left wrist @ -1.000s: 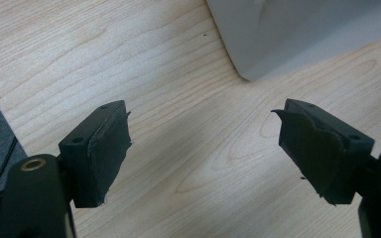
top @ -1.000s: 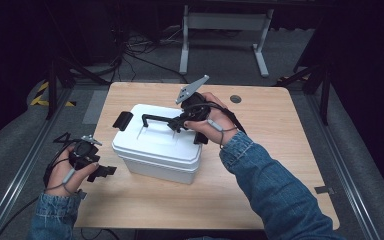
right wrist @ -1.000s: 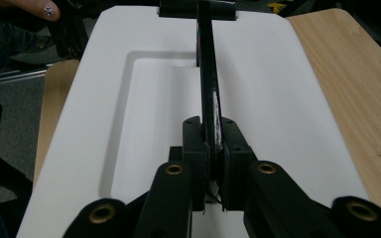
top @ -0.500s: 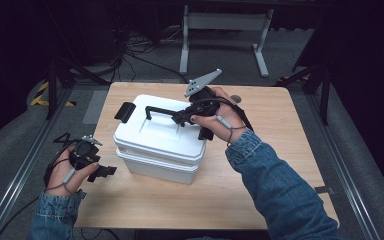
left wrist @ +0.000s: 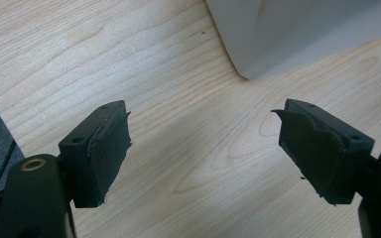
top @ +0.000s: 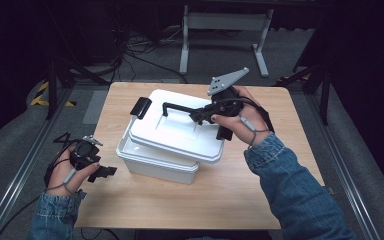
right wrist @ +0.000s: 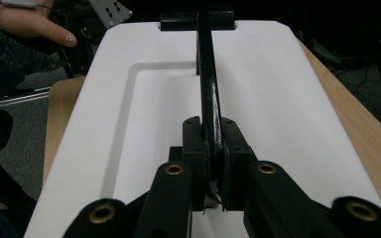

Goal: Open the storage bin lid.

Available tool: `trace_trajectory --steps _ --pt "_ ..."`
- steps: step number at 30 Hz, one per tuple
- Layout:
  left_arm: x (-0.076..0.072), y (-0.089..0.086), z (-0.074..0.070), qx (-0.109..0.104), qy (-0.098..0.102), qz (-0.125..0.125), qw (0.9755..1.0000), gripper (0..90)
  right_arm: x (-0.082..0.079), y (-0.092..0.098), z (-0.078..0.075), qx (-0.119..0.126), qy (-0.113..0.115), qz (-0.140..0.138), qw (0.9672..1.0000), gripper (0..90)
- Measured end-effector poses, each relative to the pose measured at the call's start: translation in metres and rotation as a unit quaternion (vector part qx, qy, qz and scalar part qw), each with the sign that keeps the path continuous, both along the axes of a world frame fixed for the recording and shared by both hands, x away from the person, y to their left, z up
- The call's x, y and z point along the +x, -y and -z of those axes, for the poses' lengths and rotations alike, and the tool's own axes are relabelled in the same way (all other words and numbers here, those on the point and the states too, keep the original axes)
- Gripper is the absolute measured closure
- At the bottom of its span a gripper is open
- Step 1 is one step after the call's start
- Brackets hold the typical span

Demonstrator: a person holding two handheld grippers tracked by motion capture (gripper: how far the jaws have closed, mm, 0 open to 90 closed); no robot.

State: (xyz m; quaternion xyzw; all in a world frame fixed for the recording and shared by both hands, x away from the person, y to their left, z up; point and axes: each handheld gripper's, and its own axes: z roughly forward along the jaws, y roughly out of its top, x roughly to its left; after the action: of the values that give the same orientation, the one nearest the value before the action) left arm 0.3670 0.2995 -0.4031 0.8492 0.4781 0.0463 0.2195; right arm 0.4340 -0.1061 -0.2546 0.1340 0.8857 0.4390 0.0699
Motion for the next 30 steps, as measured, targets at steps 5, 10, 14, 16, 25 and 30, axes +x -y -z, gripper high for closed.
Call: trace_trajectory --steps 5,10,14,16,25,30 --pt "0.001 0.001 0.000 0.002 -0.001 0.003 1.0000 20.8 -0.004 0.017 -0.006 0.005 0.003 0.011 0.9999 84.7" --pt "0.001 0.002 0.001 0.003 -0.002 0.003 1.0000 20.8 -0.008 0.039 -0.011 0.007 0.008 0.027 0.9996 84.7" --pt "0.001 0.001 0.001 0.005 -0.001 0.003 1.0000 20.8 -0.011 0.053 -0.012 0.012 0.007 0.038 0.9992 84.8" --pt "0.001 0.002 0.001 0.003 -0.003 0.003 1.0000 20.8 -0.011 0.056 -0.012 0.012 0.007 0.040 0.9991 84.7" --pt "0.002 0.002 0.003 0.006 -0.006 0.005 1.0000 20.8 -0.014 0.094 -0.016 0.024 0.008 0.076 0.9968 84.8" --pt "0.002 0.003 0.003 0.007 -0.008 0.005 0.9999 20.8 -0.014 0.114 -0.016 0.028 0.006 0.098 0.9948 84.7"
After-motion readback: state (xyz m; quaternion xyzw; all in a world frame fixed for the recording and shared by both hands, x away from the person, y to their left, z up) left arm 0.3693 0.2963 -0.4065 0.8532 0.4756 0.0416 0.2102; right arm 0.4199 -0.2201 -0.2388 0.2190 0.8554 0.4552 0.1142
